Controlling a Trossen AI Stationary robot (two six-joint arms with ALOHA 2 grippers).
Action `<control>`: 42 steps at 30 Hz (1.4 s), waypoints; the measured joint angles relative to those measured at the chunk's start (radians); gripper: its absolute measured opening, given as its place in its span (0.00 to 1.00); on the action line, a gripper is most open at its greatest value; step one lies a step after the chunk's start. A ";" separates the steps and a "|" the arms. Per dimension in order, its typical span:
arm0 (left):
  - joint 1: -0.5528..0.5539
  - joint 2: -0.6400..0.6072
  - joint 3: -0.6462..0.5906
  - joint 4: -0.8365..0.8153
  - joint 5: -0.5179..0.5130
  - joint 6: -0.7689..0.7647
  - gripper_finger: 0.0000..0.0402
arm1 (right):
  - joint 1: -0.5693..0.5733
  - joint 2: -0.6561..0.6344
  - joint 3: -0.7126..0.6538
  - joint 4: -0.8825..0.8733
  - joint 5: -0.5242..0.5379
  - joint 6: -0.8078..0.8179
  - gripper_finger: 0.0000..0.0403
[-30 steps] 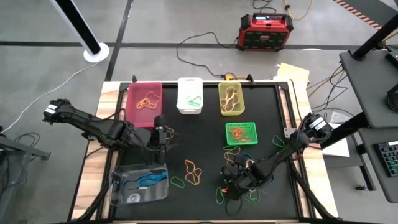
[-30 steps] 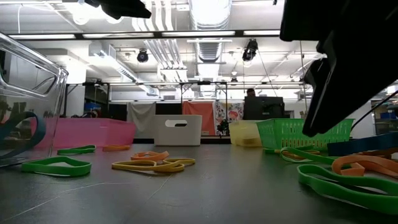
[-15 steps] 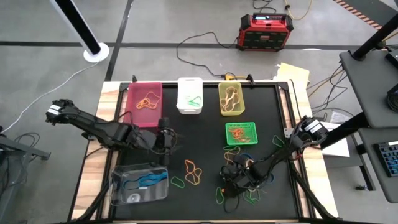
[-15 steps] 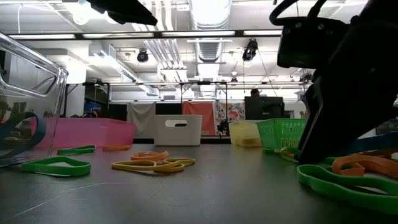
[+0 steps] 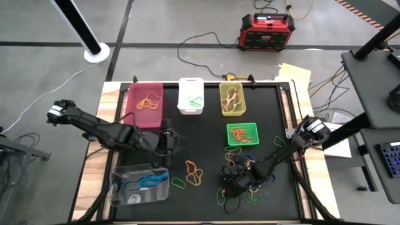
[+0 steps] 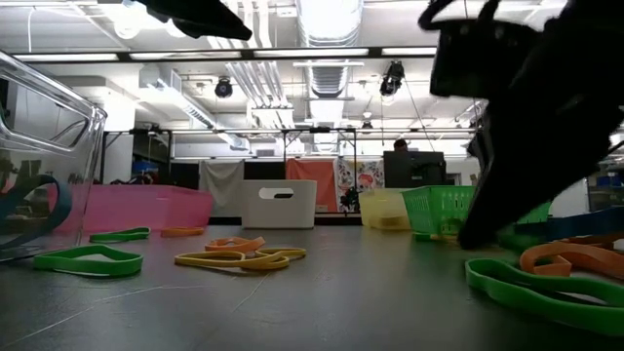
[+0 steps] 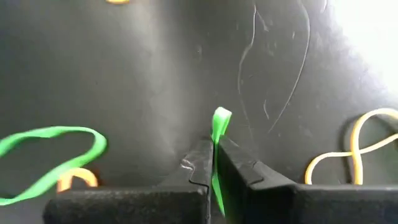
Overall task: Sort rubber bands into baskets
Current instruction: Put the green rubber band into the white bin
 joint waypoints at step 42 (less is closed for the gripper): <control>-0.009 -0.203 -0.060 -0.166 -0.491 0.103 0.41 | -0.955 0.071 0.105 1.091 -0.340 -0.605 0.02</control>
